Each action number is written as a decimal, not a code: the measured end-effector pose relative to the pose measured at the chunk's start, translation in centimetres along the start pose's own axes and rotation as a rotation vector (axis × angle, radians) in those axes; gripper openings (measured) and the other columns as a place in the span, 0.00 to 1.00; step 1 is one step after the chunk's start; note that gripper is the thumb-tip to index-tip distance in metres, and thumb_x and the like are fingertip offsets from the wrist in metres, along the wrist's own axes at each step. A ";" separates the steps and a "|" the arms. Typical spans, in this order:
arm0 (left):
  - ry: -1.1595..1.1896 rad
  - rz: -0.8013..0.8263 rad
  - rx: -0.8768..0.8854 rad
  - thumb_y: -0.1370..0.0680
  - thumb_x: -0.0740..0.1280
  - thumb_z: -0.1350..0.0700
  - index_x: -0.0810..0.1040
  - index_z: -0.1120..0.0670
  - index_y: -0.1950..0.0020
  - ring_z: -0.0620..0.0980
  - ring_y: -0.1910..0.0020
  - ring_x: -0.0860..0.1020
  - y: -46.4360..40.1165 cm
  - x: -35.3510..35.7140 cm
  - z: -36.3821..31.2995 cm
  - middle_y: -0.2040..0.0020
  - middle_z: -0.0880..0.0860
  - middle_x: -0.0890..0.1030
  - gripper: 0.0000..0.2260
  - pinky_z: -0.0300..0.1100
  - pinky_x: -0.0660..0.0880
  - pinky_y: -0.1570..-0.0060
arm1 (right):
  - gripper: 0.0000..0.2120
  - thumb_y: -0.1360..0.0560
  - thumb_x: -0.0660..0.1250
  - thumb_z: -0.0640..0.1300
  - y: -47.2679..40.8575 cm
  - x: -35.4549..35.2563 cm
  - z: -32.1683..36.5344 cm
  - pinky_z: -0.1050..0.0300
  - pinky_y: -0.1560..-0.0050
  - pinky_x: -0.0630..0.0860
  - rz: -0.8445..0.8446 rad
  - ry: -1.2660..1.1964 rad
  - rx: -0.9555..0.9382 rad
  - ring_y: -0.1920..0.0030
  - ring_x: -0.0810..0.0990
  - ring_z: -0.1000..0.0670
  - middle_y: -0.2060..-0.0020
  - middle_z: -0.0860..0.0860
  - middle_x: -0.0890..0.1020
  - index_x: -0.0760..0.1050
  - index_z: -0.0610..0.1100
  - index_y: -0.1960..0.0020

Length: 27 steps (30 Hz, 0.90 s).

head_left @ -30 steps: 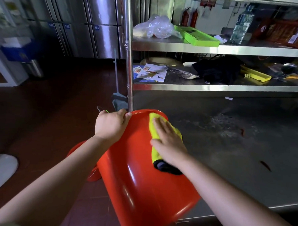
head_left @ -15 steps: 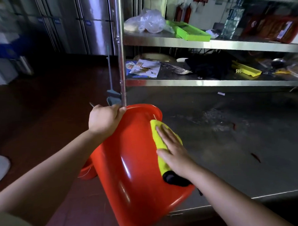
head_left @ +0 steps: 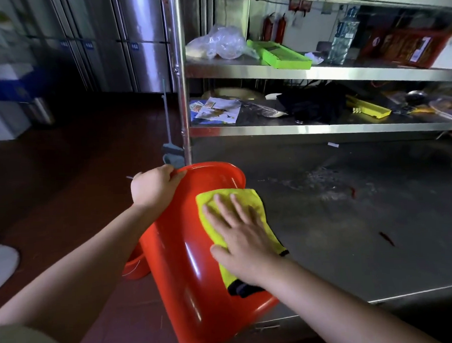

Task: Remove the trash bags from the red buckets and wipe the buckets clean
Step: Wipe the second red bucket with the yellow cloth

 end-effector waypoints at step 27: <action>0.302 0.304 -0.089 0.23 0.53 0.34 0.78 0.51 0.43 0.59 0.46 0.78 -1.9 2.7 -1.6 0.47 0.58 0.81 0.26 0.47 0.72 0.48 | 0.32 0.28 0.53 0.60 3.0 -0.8 -10.4 0.48 0.25 0.47 -0.030 -0.342 0.277 0.25 0.43 0.61 0.27 0.68 0.43 0.37 0.75 0.33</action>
Point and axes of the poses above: each hand's wrist, its own y-axis away from the middle knuckle, its own x-axis out of the palm, z = x × y, the point moved 3 cm from there along -y, towards the middle knuckle
